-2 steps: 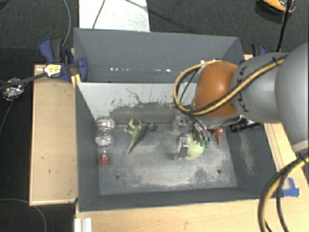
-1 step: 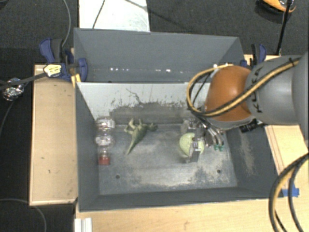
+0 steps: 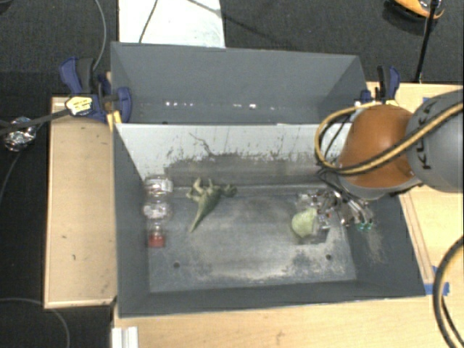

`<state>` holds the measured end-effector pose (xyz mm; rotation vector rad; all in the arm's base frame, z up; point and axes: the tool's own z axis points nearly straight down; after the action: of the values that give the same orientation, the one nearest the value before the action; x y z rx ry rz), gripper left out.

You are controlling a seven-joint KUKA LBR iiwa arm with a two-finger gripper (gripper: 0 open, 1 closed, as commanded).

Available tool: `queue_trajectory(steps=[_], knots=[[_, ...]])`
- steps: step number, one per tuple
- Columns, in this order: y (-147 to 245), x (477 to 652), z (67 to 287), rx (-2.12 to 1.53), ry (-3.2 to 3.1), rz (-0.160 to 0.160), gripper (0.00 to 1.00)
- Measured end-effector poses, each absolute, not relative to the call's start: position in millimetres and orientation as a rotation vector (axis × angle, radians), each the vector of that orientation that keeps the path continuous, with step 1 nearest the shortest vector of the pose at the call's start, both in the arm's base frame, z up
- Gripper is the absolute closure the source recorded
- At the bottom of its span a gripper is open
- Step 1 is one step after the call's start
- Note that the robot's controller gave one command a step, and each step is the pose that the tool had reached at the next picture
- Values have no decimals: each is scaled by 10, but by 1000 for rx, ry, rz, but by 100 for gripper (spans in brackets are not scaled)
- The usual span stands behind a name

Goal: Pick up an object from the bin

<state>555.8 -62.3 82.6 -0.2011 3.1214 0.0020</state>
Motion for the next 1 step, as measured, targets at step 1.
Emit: queue_trajectory(steps=[1], knots=[[-623, 5558, 826, -200, 3121, 2, 100]])
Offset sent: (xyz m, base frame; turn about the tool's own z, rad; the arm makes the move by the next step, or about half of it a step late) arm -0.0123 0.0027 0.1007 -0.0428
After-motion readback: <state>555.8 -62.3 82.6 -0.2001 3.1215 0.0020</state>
